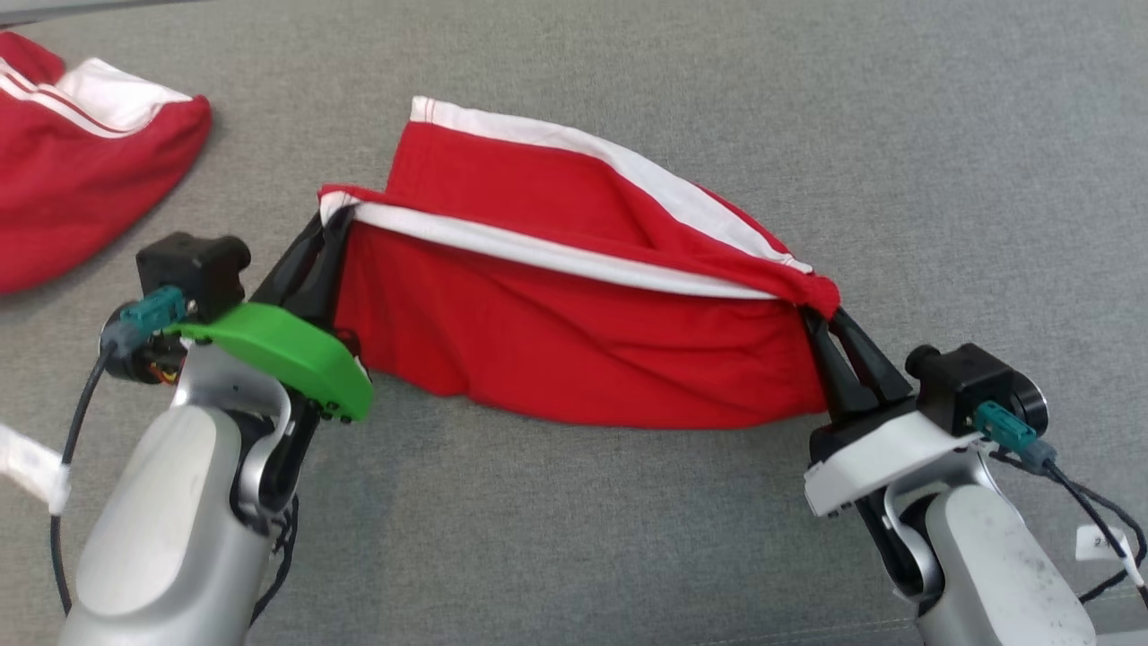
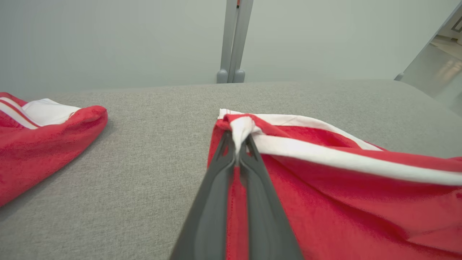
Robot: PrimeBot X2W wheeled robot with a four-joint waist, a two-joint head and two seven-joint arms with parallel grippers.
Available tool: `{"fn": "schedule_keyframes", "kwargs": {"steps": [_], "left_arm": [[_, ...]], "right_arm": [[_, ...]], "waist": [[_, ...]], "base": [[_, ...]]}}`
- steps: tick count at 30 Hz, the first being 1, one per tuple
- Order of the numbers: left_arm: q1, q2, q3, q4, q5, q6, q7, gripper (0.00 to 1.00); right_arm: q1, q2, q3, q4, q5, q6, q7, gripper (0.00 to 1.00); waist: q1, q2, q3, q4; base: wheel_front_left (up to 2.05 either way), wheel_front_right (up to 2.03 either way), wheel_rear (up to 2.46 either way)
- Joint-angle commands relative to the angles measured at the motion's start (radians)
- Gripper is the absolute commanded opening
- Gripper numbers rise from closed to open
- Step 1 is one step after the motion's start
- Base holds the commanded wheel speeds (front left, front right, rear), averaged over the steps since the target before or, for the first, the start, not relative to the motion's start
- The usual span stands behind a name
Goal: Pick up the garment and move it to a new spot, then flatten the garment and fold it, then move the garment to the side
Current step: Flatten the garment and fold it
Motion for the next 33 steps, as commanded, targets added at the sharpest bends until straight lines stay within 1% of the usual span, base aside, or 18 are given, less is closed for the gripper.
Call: {"fn": "schedule_keyframes", "kwargs": {"steps": [1, 6, 12, 21, 25, 26, 27, 28, 29, 33], "left_arm": [[-0.046, -0.004, -0.001, 0.035, 0.013, -0.007, 0.005, 0.0], [-0.18, -0.025, -0.018, 0.193, 0.028, -0.015, 0.0, 0.0], [-0.294, -0.046, -0.026, 0.35, 0.038, -0.019, -0.012, 0.0], [-0.401, -0.071, -0.038, 0.51, 0.044, -0.025, -0.043, 0.0], [-0.435, -0.081, -0.039, 0.567, 0.047, -0.022, -0.075, 0.0], [-0.442, -0.085, -0.042, 0.58, 0.05, -0.023, -0.087, 0.02], [-0.448, -0.088, -0.046, 0.588, 0.053, -0.025, -0.098, 0.22], [-0.455, -0.092, -0.049, 0.597, 0.054, -0.027, -0.114, 0.47], [-0.459, -0.097, -0.052, 0.608, 0.057, -0.028, -0.125, 1.0], [-0.465, -0.112, -0.061, 0.638, 0.063, -0.03, -0.161, 1.0]], "right_arm": [[-0.033, 0.007, -0.007, 0.017, -0.004, -0.002, -0.011, 0.0], [-0.119, 0.034, -0.012, 0.097, -0.017, -0.002, -0.036, 0.0], [-0.177, 0.051, 0.007, 0.174, -0.022, -0.002, -0.061, 0.0], [-0.226, 0.061, 0.021, 0.246, -0.021, -0.002, -0.089, 0.0], [-0.246, 0.063, 0.023, 0.269, -0.023, -0.002, -0.101, 0.0], [-0.251, 0.064, 0.019, 0.272, -0.026, -0.002, -0.105, 0.0], [-0.254, 0.065, 0.016, 0.275, -0.026, -0.002, -0.107, 0.25], [-0.256, 0.066, 0.016, 0.278, -0.03, -0.002, -0.111, 0.47], [-0.258, 0.067, 0.015, 0.277, -0.035, -0.002, -0.114, 1.0], [-0.258, 0.069, 0.009, 0.272, -0.046, -0.002, -0.119, 1.0]], "waist": [[0.0001, 0.0, 0.068, -0.037], [0.0001, 0.0, 0.114, -0.056], [0.0001, 0.0, 0.134, -0.068], [0.0001, 0.0, 0.13, -0.088], [0.0001, 0.0, 0.13, -0.096], [0.0001, 0.0, 0.129, -0.098], [0.0001, 0.0, 0.129, -0.099], [0.0001, 0.0, 0.128, -0.1], [0.0001, 0.0, 0.127, -0.1], [0.0001, 0.0, 0.12, -0.095]], "base": [[0.0, 0.0, 0.0], [0.0, 0.0, 0.0], [0.0, 0.0, 0.0], [0.0, 0.0, 0.0], [0.0, 0.0, 0.0], [0.0, 0.0, 0.0], [0.0, 0.0, 0.0], [0.0, 0.0, 0.0], [0.0, 0.0, 0.0], [0.0, 0.0, 0.0]]}}
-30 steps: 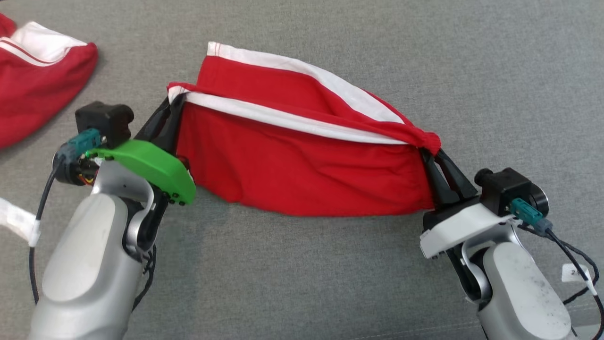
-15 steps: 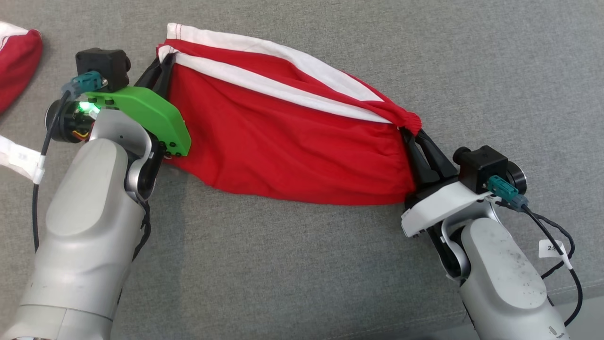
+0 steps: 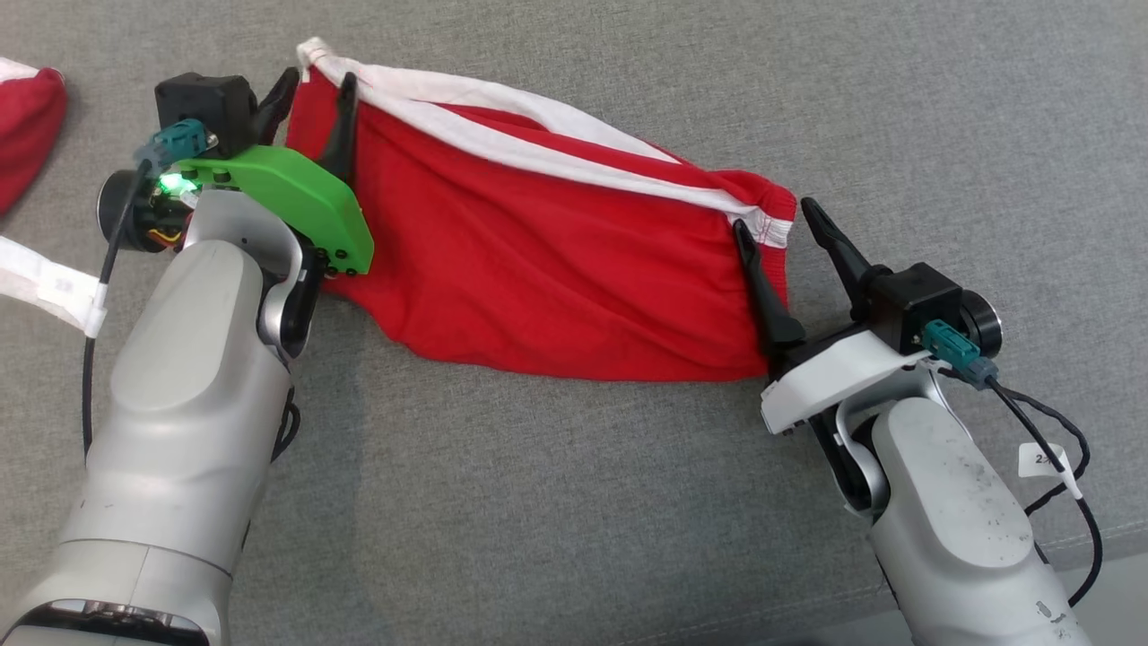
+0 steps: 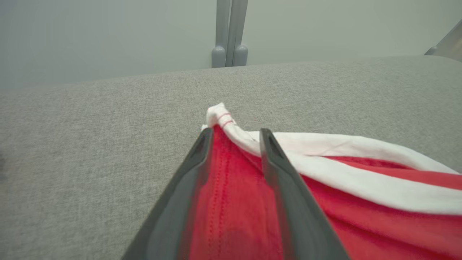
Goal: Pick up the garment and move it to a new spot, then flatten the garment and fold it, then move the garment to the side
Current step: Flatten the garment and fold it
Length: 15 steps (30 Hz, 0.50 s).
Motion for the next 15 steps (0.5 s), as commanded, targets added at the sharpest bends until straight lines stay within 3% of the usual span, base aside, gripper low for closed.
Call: {"fn": "schedule_keyframes", "kwargs": {"steps": [1, 9, 15], "left_arm": [[-0.013, -0.002, 0.0, 0.008, 0.011, -0.003, -0.016, 1.0], [0.045, -0.016, -0.013, 0.0, -0.003, -0.007, -0.069, 1.0], [0.125, 0.005, -0.024, -0.043, -0.008, 0.022, -0.007, 1.0]], "right_arm": [[-0.009, 0.001, -0.001, -0.008, -0.002, -0.002, -0.007, 1.0], [0.057, 0.001, -0.039, -0.092, -0.034, -0.002, -0.009, 1.0], [0.143, 0.001, -0.108, -0.192, -0.076, -0.002, 0.001, 1.0]], "waist": [[0.0, 0.0, -0.004, 0.004], [0.0, 0.0, -0.043, 0.029], [0.0, 0.0, -0.093, 0.052]], "base": [[0.0, 0.0, 0.0], [0.0, 0.0, 0.0], [0.0, 0.0, 0.0]]}}
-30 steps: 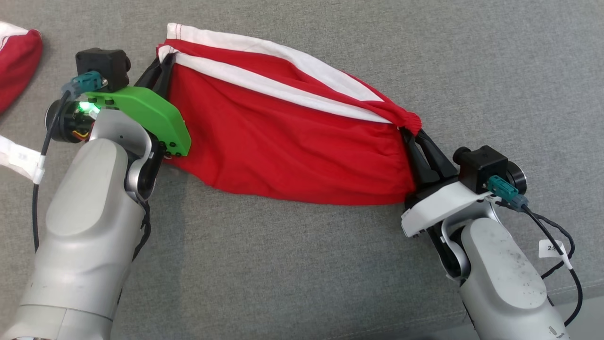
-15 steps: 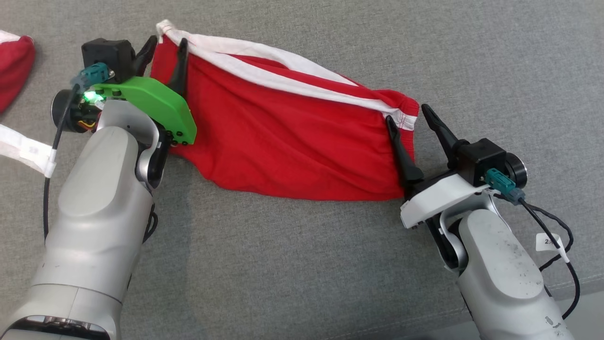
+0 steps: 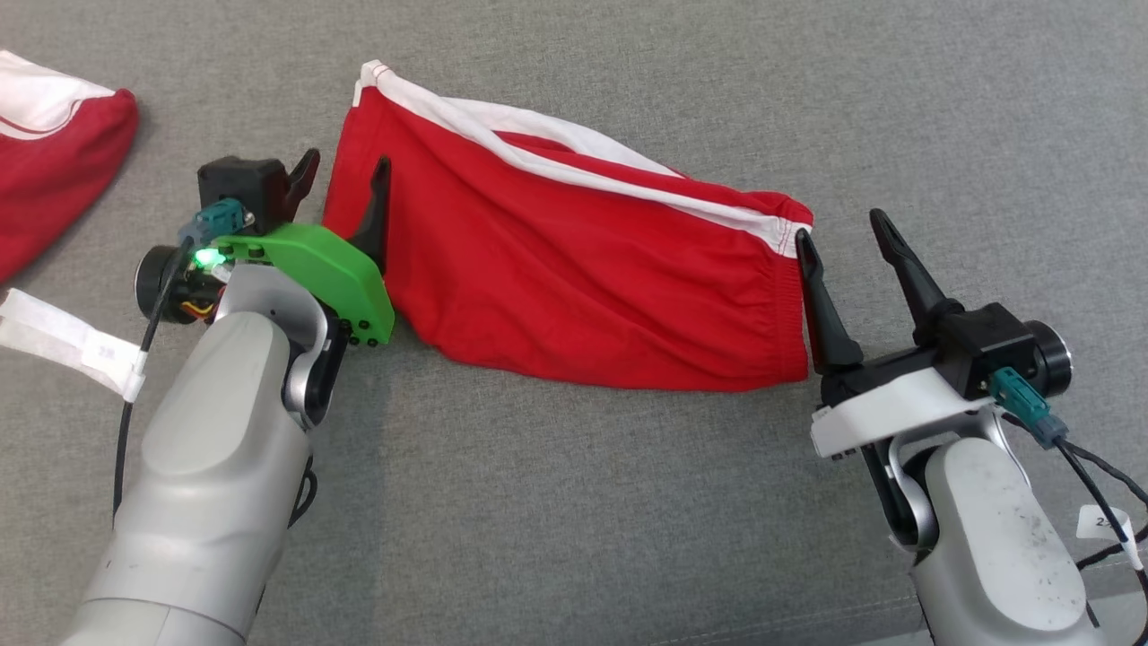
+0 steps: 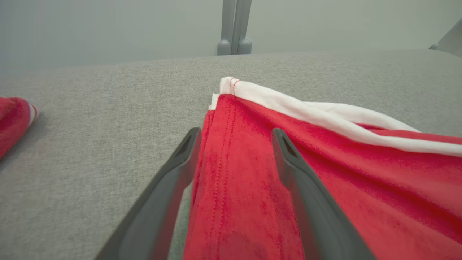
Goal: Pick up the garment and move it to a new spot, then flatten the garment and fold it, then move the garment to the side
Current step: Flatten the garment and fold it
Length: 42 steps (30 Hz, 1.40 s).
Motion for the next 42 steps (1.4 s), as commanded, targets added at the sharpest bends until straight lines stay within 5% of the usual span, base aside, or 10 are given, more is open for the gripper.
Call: {"fn": "schedule_keyframes", "kwargs": {"steps": [1, 6, 19, 20, 21, 23, 34, 42], "left_arm": [[0.021, 0.012, -0.004, -0.015, 0.005, 0.015, 0.023, 1.0], [0.088, 0.033, -0.007, -0.061, -0.018, 0.065, 0.154, 1.0], [0.158, 0.059, 0.026, -0.108, -0.12, 0.102, 0.414, 1.0], [0.165, 0.061, 0.026, -0.114, -0.125, 0.106, 0.427, 0.8], [0.171, 0.064, 0.027, -0.12, -0.13, 0.11, 0.439, 0.4], [0.182, 0.066, 0.028, -0.129, -0.138, 0.115, 0.453, 0.0], [0.286, 0.069, 0.097, -0.253, -0.227, 0.105, 0.404, 0.0], [0.474, 0.046, 0.121, -0.408, -0.271, 0.139, 0.358, 0.0]], "right_arm": [[0.027, -0.001, -0.013, -0.026, -0.013, -0.002, 0.009, 1.0], [0.094, -0.001, -0.045, -0.145, -0.038, -0.002, 0.053, 1.0], [0.157, -0.001, -0.083, -0.294, -0.034, -0.002, 0.094, 1.0], [0.16, -0.001, -0.085, -0.298, -0.033, -0.002, 0.095, 1.0], [0.163, -0.001, -0.088, -0.303, -0.033, -0.002, 0.096, 1.0], [0.165, -0.001, -0.093, -0.308, -0.03, -0.002, 0.094, 1.0], [0.178, -0.001, -0.146, -0.328, -0.036, -0.002, 0.094, 1.0], [0.21, -0.001, -0.184, -0.33, -0.049, -0.002, 0.114, 1.0]], "waist": [[0.0, 0.0, -0.029, 0.018], [0.0, 0.0, -0.056, 0.017], [0.0, 0.0, -0.069, -0.032], [0.0, 0.0, -0.069, -0.034], [0.0, 0.0, -0.069, -0.036], [0.0, 0.0, -0.071, -0.038], [0.0, 0.0, -0.115, 0.0], [0.0, 0.0, -0.168, 0.071]], "base": [[0.0, 0.0, 0.0], [0.0, 0.0, 0.0], [0.0, 0.0, 0.0], [0.0, 0.0, 0.0], [0.0, 0.0, 0.0], [0.0, 0.0, 0.0], [0.0, 0.0, 0.0], [0.0, 0.0, 0.0]]}}
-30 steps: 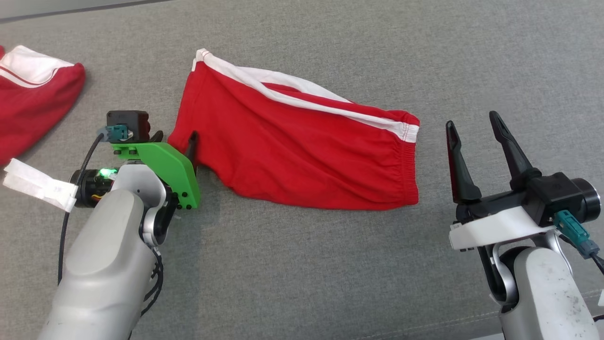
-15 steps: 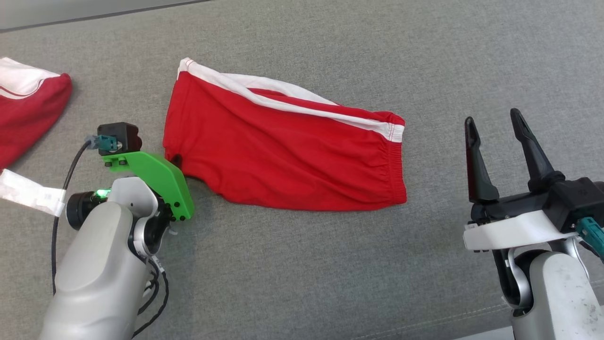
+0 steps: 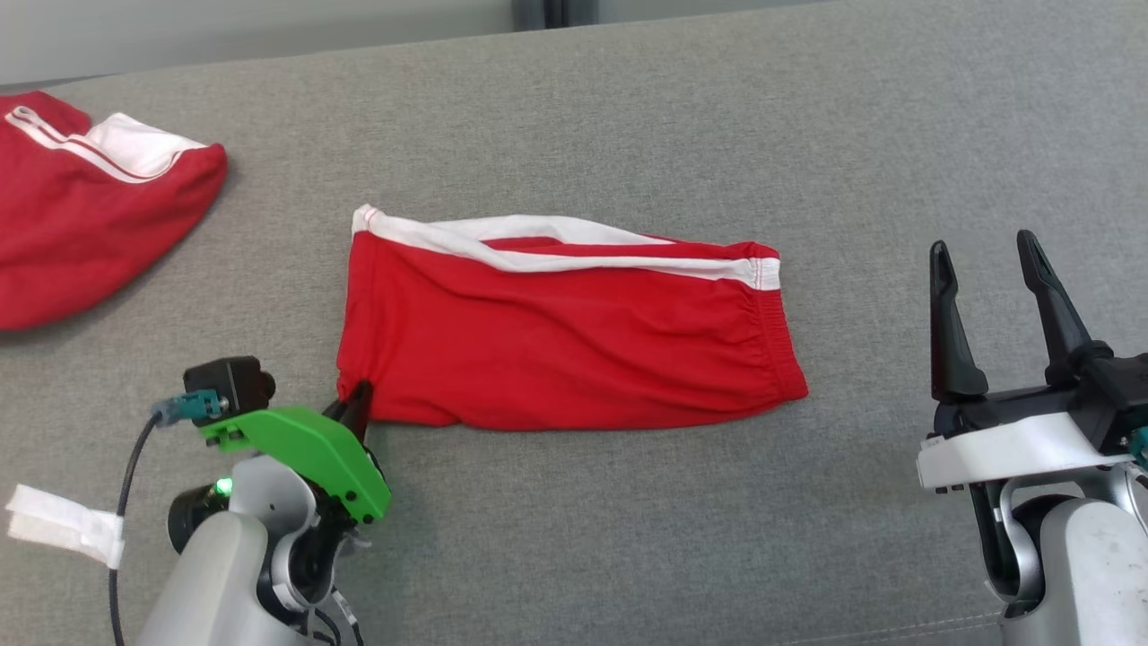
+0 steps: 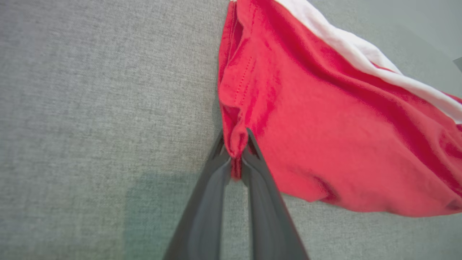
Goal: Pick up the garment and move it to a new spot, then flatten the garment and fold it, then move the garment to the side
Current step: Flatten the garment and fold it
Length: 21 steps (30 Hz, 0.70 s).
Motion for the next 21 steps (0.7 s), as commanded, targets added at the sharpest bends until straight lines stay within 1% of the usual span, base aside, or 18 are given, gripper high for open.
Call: {"fn": "schedule_keyframes", "kwargs": {"steps": [1, 7, 10, 11, 12, 13, 14, 17, 21], "left_arm": [[0.039, -0.007, 0.0, -0.023, -0.007, 0.012, -0.011, 0.0], [0.129, -0.05, -0.017, -0.087, -0.012, 0.036, -0.047, 0.0], [0.143, -0.059, -0.017, -0.096, -0.003, 0.042, -0.074, 0.0], [0.147, -0.064, -0.017, -0.098, 0.003, 0.045, -0.088, 0.05], [0.15, -0.066, -0.018, -0.097, 0.007, 0.047, -0.1, 0.37], [0.151, -0.065, -0.021, -0.094, 0.019, 0.051, -0.114, 0.78], [0.149, -0.06, -0.024, -0.091, 0.032, 0.051, -0.13, 1.0], [0.141, -0.06, -0.027, -0.09, 0.06, 0.042, -0.192, 1.0], [0.133, -0.044, -0.036, -0.087, 0.105, 0.034, -0.264, 1.0]], "right_arm": [[0.014, -0.001, -0.003, 0.0, -0.007, -0.002, 0.004, 1.0], [0.02, -0.001, 0.004, 0.015, -0.006, -0.002, 0.017, 1.0], [0.021, -0.001, 0.006, 0.023, -0.006, -0.002, 0.023, 1.0], [0.021, -0.001, 0.009, 0.028, -0.007, -0.002, 0.027, 1.0], [0.023, -0.001, 0.009, 0.034, -0.005, -0.002, 0.03, 1.0], [0.024, -0.001, 0.007, 0.041, -0.004, -0.002, 0.032, 1.0], [0.025, -0.001, 0.003, 0.051, -0.005, -0.002, 0.034, 1.0], [0.027, -0.001, -0.005, 0.083, -0.01, -0.002, 0.039, 1.0], [0.031, -0.001, -0.007, 0.13, 0.009, -0.002, 0.066, 1.0]], "waist": [[0.0, 0.0, -0.034, 0.04], [0.0, 0.0, -0.066, 0.075], [0.0, 0.0, -0.075, 0.08], [0.0, 0.0, -0.078, 0.082], [0.0, 0.0, -0.081, 0.083], [0.0, 0.0, -0.085, 0.084], [0.0, 0.0, -0.088, 0.085], [0.0, 0.0, -0.101, 0.09], [0.0, 0.0, -0.122, 0.099]], "base": [[0.0, 0.0, 0.0], [0.0, 0.0, 0.0], [0.0, 0.0, 0.0], [0.0, 0.0, 0.0], [0.0, 0.0, 0.0], [0.0, 0.0, 0.0], [0.0, 0.0, 0.0], [0.0, 0.0, 0.0], [0.0, 0.0, 0.0]]}}
